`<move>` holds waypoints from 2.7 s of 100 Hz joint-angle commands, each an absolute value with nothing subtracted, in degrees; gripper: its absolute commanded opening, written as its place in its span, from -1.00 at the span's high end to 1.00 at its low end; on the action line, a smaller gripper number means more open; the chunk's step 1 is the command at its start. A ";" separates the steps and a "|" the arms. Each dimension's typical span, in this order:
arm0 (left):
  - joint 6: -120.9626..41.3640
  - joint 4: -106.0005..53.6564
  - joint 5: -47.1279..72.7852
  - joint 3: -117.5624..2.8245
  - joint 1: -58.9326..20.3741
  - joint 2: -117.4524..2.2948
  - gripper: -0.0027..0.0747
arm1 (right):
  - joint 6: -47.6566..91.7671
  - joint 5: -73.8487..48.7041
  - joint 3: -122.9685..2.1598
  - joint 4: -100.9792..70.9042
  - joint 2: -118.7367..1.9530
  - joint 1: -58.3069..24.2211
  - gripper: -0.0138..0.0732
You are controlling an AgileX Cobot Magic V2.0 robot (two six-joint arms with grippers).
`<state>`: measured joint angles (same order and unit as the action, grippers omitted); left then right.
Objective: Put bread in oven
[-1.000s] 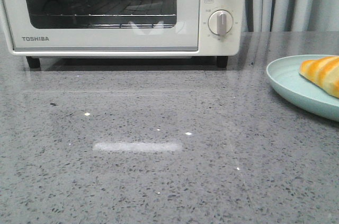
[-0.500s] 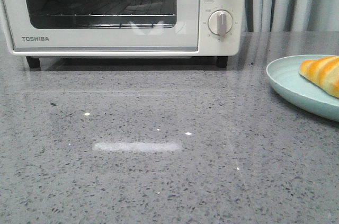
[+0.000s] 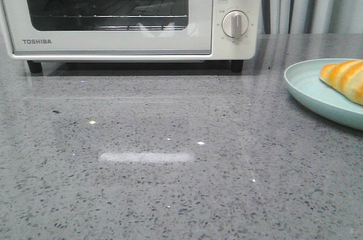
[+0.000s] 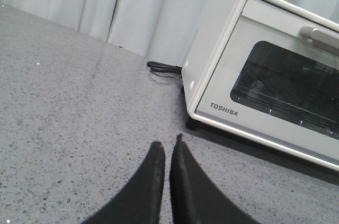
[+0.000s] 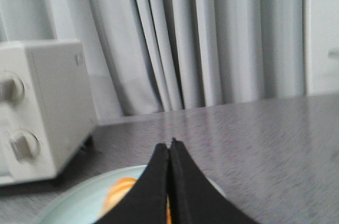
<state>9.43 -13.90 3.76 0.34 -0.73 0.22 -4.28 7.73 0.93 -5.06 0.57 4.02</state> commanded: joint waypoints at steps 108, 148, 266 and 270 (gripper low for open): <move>-6.75 -14.25 17.93 -31.26 -0.75 -19.88 0.98 | 0.00 -19.75 -31.20 -1.37 -13.26 3.02 0.85; -10.39 -14.25 17.65 -31.68 -4.49 -19.88 0.98 | 1.74 -20.87 -31.28 -1.62 -13.36 1.84 0.43; -24.43 -10.55 26.64 -74.38 -29.11 -69.29 0.98 | 10.09 -33.37 -43.97 -9.22 -27.29 -9.33 -0.08; -24.43 -10.15 27.31 -75.51 -29.11 -70.47 0.98 | 10.09 -33.37 -43.97 -9.22 -27.29 -9.33 -0.08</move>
<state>-24.38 -10.67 28.80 -70.91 -28.67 -68.92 9.51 -37.17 -41.92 -8.80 -26.44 -9.22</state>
